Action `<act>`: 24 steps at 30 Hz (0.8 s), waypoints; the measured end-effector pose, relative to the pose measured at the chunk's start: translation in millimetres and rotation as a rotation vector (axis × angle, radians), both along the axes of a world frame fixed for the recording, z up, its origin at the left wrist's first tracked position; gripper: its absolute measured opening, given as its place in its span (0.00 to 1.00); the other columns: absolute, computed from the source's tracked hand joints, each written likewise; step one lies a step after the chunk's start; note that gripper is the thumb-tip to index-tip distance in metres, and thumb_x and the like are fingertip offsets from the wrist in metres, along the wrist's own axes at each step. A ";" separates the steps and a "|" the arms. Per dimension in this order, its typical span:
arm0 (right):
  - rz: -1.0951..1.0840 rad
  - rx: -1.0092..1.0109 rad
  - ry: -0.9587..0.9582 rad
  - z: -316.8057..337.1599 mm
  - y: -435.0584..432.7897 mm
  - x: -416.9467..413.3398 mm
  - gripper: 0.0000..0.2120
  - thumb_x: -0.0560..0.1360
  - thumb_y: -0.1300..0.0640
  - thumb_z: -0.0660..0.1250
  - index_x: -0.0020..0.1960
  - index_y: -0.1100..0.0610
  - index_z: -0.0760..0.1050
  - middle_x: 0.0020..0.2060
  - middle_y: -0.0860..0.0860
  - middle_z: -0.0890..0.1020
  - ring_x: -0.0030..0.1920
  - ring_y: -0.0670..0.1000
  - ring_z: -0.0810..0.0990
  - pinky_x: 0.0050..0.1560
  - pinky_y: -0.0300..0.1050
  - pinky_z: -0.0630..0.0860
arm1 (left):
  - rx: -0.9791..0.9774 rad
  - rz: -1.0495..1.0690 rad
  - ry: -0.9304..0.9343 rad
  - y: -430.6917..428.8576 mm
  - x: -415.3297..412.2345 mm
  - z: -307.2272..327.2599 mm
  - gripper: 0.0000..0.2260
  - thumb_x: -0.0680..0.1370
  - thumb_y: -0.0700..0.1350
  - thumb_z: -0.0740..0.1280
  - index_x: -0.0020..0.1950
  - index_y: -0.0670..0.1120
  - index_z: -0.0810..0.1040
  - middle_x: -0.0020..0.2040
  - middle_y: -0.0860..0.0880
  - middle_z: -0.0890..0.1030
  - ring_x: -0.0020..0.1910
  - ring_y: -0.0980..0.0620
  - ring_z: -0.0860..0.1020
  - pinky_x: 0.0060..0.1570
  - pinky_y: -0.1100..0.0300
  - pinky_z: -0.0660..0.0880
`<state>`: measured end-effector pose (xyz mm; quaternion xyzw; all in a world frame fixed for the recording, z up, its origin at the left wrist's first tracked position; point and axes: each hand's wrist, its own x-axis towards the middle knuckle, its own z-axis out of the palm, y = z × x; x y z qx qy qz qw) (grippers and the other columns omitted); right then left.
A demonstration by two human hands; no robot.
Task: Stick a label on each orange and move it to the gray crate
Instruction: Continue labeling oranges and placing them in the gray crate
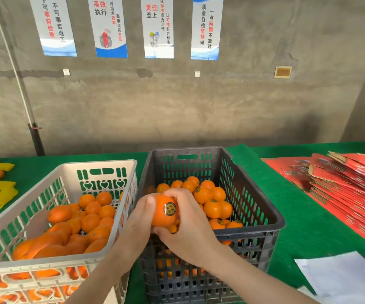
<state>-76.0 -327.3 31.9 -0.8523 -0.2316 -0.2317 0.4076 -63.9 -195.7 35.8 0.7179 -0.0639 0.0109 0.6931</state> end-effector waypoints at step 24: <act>-0.119 -0.390 0.092 14.3 -52.7 114.8 0.19 0.73 0.61 0.69 0.63 0.59 0.73 0.56 0.55 0.79 0.55 0.54 0.78 0.55 0.49 0.74 | 0.963 0.139 -0.293 -2.3 54.2 -25.0 0.09 0.79 0.45 0.65 0.57 0.45 0.78 0.50 0.46 0.81 0.50 0.46 0.78 0.46 0.56 0.72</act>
